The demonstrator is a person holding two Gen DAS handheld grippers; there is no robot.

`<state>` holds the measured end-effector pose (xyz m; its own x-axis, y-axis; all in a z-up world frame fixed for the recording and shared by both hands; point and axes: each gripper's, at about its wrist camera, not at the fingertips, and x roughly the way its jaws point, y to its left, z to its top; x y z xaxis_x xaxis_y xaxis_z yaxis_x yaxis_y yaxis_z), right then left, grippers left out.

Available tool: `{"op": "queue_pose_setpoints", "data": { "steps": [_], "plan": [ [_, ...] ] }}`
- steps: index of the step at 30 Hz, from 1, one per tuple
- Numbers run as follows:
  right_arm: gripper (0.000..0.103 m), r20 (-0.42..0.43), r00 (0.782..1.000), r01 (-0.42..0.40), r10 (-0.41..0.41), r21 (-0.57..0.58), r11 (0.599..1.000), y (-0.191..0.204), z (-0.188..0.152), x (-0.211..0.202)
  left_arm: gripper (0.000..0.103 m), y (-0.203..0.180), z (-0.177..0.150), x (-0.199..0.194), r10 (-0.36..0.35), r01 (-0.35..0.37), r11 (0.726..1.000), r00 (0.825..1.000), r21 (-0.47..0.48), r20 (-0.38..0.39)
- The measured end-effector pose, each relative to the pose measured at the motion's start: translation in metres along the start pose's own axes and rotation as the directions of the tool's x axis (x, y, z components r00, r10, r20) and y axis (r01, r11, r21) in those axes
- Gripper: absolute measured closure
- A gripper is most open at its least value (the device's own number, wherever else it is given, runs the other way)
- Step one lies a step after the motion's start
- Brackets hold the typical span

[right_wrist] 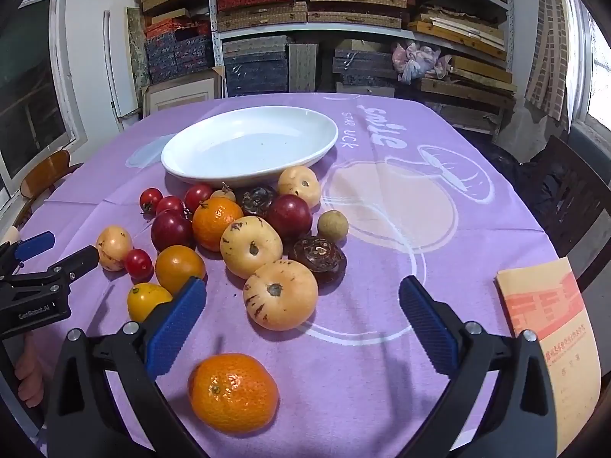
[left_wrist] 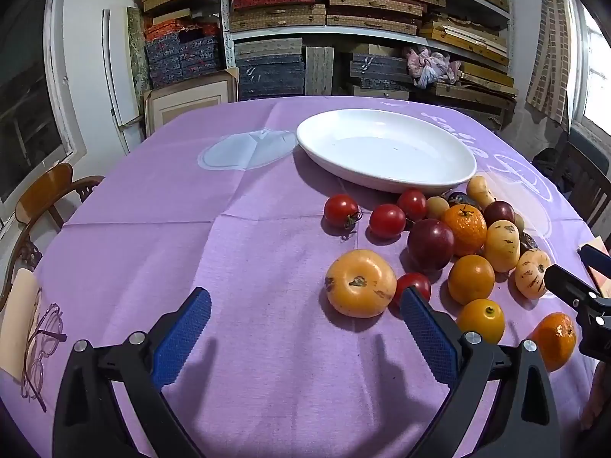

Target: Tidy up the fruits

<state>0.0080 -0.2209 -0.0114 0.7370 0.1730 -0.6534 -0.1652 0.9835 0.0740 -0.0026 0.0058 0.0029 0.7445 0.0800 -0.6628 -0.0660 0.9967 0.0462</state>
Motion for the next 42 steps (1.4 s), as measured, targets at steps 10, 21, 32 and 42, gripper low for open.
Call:
{"op": "queue_pose_setpoints", "data": {
  "steps": [10, 21, 32, 42],
  "plan": [
    [0.004, 0.003, 1.0, 0.014, -0.014, 0.004, 1.0, -0.0001, 0.0013, -0.0006, 0.003, 0.0006, 0.0002, -0.0033, 0.005, -0.005, 1.0, 1.0, -0.005, 0.01],
    [0.004, 0.005, 1.0, 0.013, -0.013, 0.005, 1.0, -0.0003, 0.0017, -0.0012, 0.003, 0.0009, 0.0003, -0.0013, 0.006, -0.006, 1.0, 1.0, -0.007, 0.003],
    [0.004, 0.009, 1.0, 0.01, -0.01, 0.008, 1.0, -0.0008, 0.0023, -0.0022, 0.003, 0.0009, 0.0008, -0.0013, 0.006, -0.006, 1.0, 1.0, -0.007, 0.003],
    [0.004, 0.013, 1.0, 0.008, -0.009, 0.01, 1.0, -0.0011, 0.0024, -0.0022, 0.003, 0.0012, 0.0005, -0.0011, 0.007, -0.007, 1.0, 1.0, -0.005, 0.001]
  ]
}}
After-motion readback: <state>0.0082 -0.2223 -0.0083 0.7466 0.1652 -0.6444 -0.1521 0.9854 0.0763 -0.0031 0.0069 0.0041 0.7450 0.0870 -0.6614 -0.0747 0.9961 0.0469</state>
